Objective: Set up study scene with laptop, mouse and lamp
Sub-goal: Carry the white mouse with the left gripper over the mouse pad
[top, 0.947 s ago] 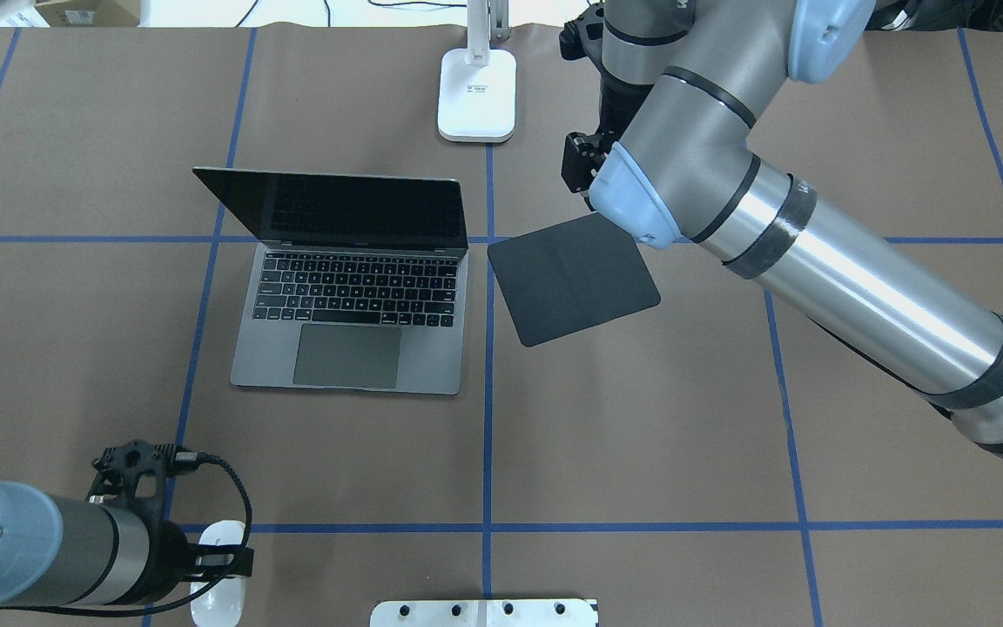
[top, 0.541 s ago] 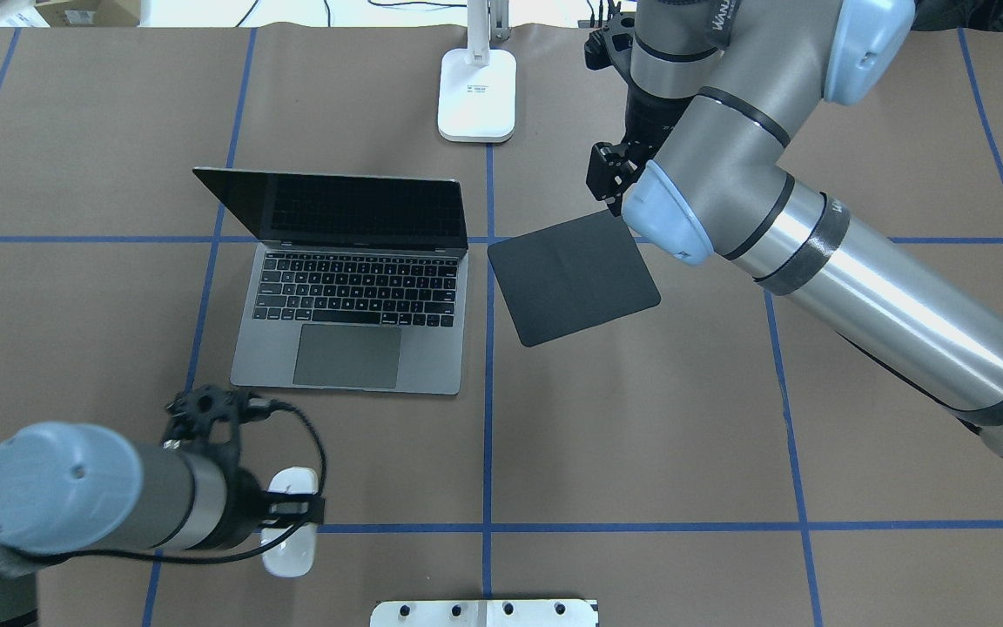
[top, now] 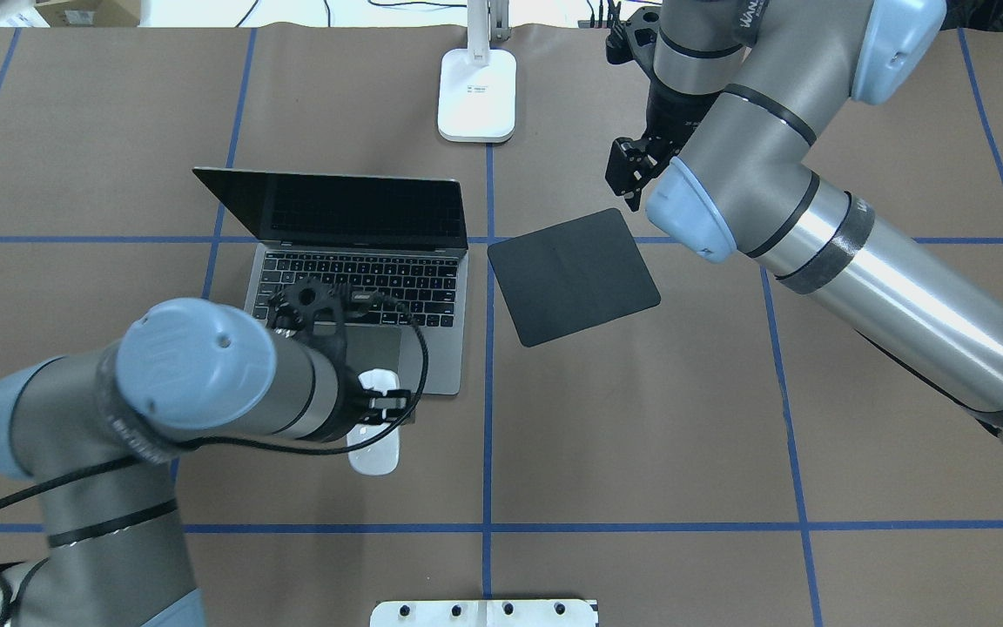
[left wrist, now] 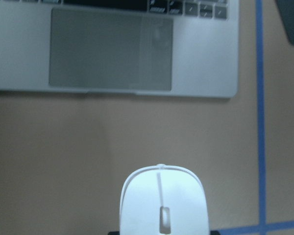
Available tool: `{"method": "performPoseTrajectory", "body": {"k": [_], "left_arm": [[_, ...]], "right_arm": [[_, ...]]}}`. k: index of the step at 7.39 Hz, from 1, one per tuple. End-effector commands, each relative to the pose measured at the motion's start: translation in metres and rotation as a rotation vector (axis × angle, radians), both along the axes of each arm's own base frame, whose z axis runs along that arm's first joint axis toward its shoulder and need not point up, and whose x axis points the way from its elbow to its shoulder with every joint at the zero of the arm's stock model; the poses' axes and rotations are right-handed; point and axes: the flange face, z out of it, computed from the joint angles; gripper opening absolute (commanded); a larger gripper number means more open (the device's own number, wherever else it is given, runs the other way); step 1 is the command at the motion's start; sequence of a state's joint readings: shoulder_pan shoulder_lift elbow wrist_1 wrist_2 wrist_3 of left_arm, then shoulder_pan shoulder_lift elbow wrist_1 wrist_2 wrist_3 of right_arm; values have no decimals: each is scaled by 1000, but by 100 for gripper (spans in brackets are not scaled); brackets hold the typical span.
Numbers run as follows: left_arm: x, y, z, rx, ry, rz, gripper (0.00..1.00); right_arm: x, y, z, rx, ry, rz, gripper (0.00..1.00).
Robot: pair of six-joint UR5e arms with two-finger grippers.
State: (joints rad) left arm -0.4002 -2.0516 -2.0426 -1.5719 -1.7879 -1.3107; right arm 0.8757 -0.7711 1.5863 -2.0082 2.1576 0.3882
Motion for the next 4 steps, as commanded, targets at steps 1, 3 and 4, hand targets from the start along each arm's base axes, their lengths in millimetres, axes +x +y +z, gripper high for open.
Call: {"method": "performPoseTrajectory", "body": {"k": [1, 3, 4], "left_arm": [[26, -34, -31, 10, 12, -32, 63], [78, -59, -62, 6, 13, -36, 63], [95, -73, -70, 5, 19, -46, 63]], "right_arm": [[6, 1, 3, 2, -2, 6, 100], [14, 0, 9, -2, -1, 13, 100], [15, 0, 8, -2, -4, 14, 100]]}}
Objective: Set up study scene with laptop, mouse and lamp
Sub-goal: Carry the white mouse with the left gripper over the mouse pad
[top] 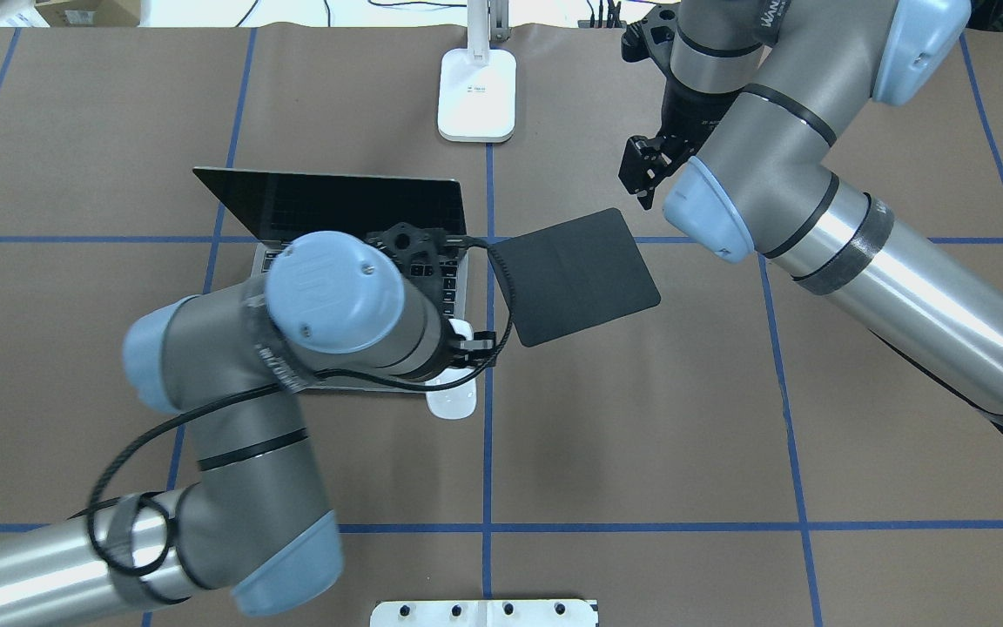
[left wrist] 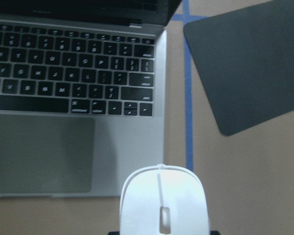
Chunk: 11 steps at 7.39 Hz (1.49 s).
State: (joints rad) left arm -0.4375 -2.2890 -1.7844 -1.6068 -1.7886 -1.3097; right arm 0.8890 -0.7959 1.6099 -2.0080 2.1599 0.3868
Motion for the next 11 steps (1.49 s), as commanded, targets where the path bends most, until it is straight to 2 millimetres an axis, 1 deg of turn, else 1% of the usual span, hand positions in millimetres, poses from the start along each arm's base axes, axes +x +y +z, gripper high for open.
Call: {"method": "performPoseTrajectory", "body": {"k": [1, 2, 3, 4, 5, 6, 7, 8, 9, 11], "left_arm": [[39, -27, -25, -1, 11, -15, 63], [54, -35, -36, -10, 2, -19, 63], [69, -52, -44, -9, 8, -34, 63], [79, -70, -41, 0, 27, -49, 63], [84, -86, -37, 1, 25, -64, 63], [84, -98, -37, 0, 23, -77, 63], [80, -108, -37, -2, 16, -91, 63], [82, -115, -34, -1, 18, -97, 63], [89, -119, -32, -1, 23, -98, 63], [92, -124, -33, -32, 25, -123, 63]], "right_arm": [[4, -1, 1, -2, -4, 3, 100], [4, -1, 0, -2, -5, 3, 100], [4, -1, 0, -2, -5, 3, 100], [6, -2, 0, -1, -6, 5, 100], [7, -1, -1, 2, -8, 6, 100], [10, -1, 2, 0, -6, 8, 100], [21, 5, 10, 38, -13, -26, 100], [41, 2, 22, 60, -15, -39, 100], [54, -4, 23, 71, -19, -36, 100], [75, -8, 36, 85, -21, -46, 100]]}}
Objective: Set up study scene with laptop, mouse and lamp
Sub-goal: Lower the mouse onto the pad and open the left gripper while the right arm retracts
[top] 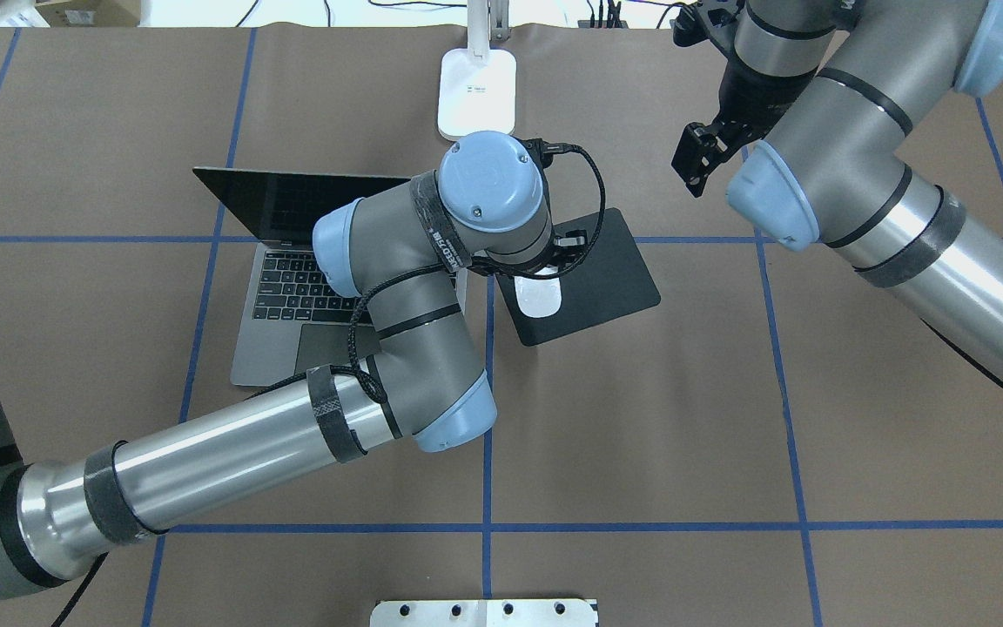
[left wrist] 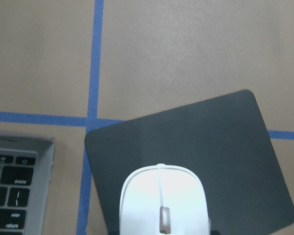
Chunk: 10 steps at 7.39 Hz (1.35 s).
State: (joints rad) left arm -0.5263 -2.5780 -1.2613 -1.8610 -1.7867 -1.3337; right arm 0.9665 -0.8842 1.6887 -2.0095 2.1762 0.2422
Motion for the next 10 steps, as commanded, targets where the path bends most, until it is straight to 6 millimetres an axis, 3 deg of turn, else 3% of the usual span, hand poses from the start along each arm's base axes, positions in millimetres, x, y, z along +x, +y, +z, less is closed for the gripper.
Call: {"method": "performPoseTrajectory", "body": {"k": [1, 5, 6, 7, 10], "left_arm": [[9, -7, -11, -41, 8, -29, 63], [5, -18, -11, -41, 3, -43, 68], [5, -19, -11, -39, 3, -43, 78], [4, -18, -13, -36, 7, -43, 96], [1, -16, -14, -26, 4, -31, 99]], "right_arm": [[21, -2, 13, 14, 0, -6, 100], [32, -5, 23, 30, 5, -24, 100], [32, -5, 23, 30, 5, -24, 100], [32, -5, 23, 30, 5, -24, 100], [35, -6, 20, 32, 3, -20, 100]]}}
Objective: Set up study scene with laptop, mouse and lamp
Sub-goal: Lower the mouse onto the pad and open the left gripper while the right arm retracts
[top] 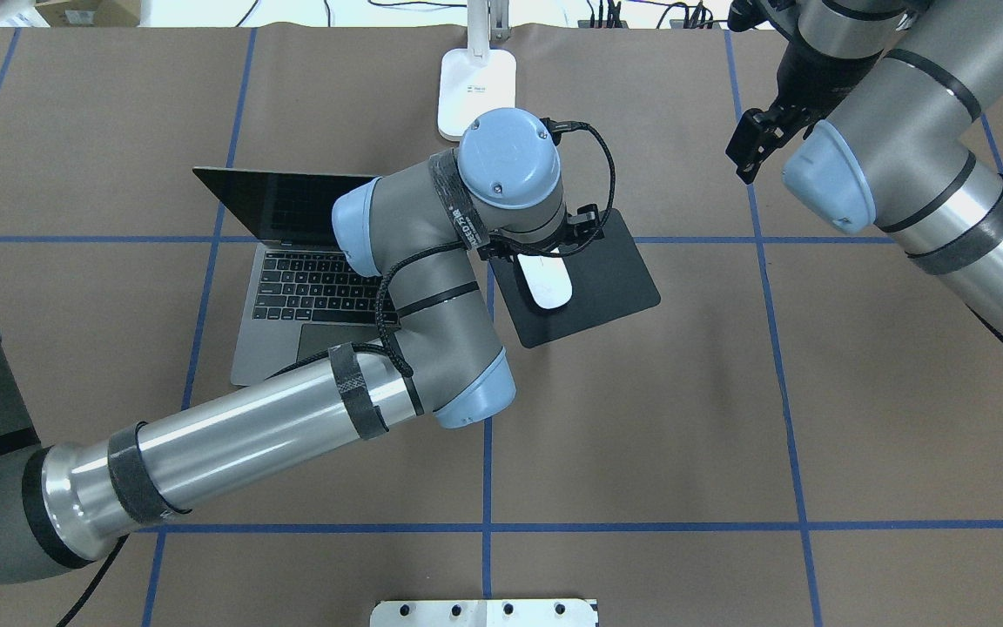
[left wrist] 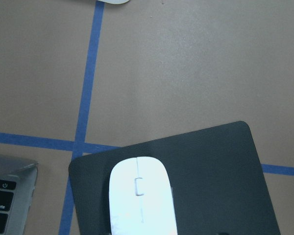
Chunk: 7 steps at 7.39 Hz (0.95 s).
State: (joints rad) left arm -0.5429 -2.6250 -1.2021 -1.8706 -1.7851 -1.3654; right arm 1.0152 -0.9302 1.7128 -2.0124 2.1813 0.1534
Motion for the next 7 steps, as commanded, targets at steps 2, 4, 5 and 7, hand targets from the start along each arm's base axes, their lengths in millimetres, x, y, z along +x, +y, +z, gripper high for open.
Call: {"method": "performPoseTrajectory", "body": {"k": [2, 4, 5, 7], "left_arm": [[-32, 30, 22, -55, -27, 104, 99], [-128, 91, 46, -11, -95, 194, 99], [-170, 105, 48, 45, -138, 256, 99], [-251, 107, 98, 150, -207, 301, 99]], "right_arm": [[24, 5, -7, 23, -13, 27, 100], [51, 30, 11, 65, -36, 48, 100], [55, 27, 15, 71, -26, 56, 100], [148, 14, 75, -14, 16, 193, 100]]}}
